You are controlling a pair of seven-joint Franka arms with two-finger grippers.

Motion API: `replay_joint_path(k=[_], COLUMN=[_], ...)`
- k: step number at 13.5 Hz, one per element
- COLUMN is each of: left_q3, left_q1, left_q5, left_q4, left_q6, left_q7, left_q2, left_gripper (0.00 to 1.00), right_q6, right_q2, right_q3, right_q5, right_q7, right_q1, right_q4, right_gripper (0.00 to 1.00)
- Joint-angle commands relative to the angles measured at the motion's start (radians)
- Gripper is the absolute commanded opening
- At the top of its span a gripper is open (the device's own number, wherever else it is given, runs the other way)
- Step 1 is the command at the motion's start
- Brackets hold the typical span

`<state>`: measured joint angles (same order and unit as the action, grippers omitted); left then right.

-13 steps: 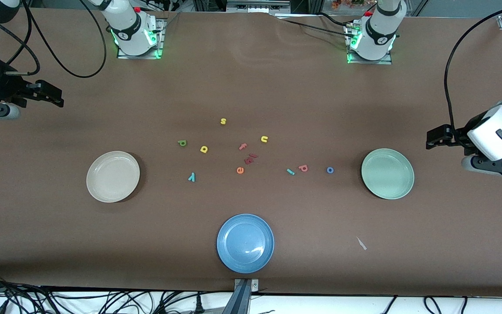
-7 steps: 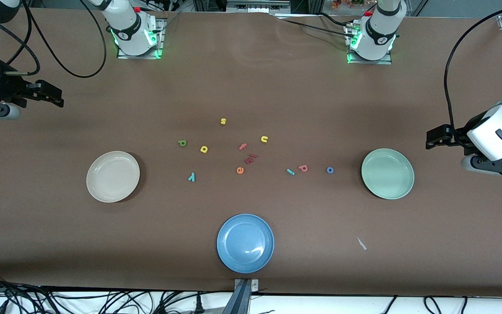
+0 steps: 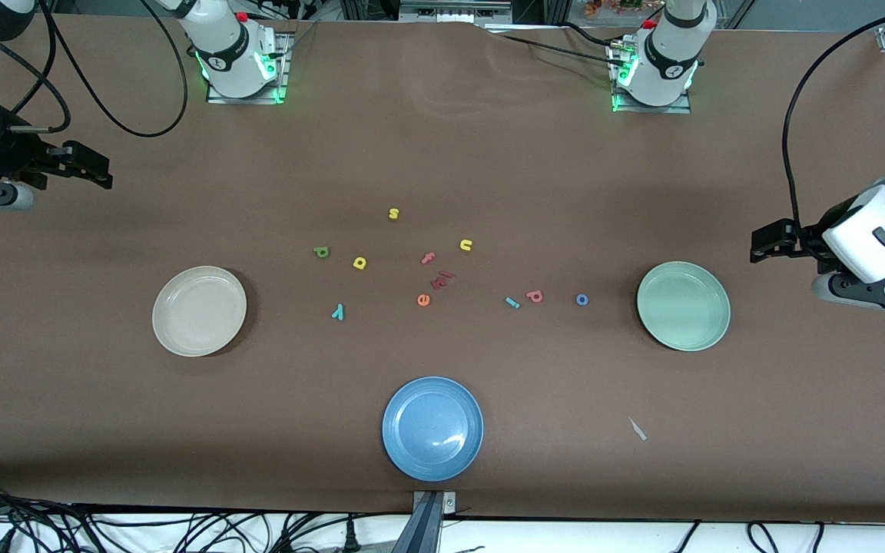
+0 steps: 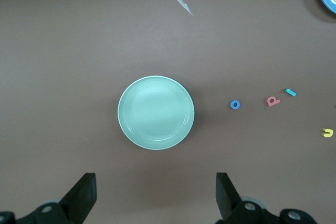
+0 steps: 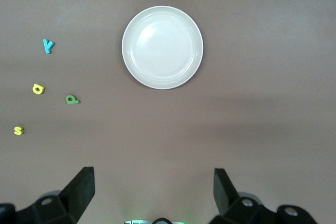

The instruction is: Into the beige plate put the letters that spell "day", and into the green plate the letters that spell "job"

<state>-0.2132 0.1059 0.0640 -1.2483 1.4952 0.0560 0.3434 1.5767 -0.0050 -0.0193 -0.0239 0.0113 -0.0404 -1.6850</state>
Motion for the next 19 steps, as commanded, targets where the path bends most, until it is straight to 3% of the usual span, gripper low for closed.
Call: replay_joint_path(k=[1,19], left_q3=[-0.005,-0.015], left_q1=[-0.002,0.0], left_q5=[0.017,0.017], left_q4=[0.0,0.0], left_q6=[0.005,0.005], left_q7=[0.007,0.007], left_q2=[-0.011,-0.011], left_gripper=[1.0,1.0], right_q6=[-0.023,-0.017], right_q2=[0.014,0.022], right_q3=[0.004,0.004], right_q5=[0.004,0.01], right_q7=[0.015,0.033], right_q1=[0.007,0.007], right_q4=[0.03,0.028], right_gripper=[1.0,1.0])
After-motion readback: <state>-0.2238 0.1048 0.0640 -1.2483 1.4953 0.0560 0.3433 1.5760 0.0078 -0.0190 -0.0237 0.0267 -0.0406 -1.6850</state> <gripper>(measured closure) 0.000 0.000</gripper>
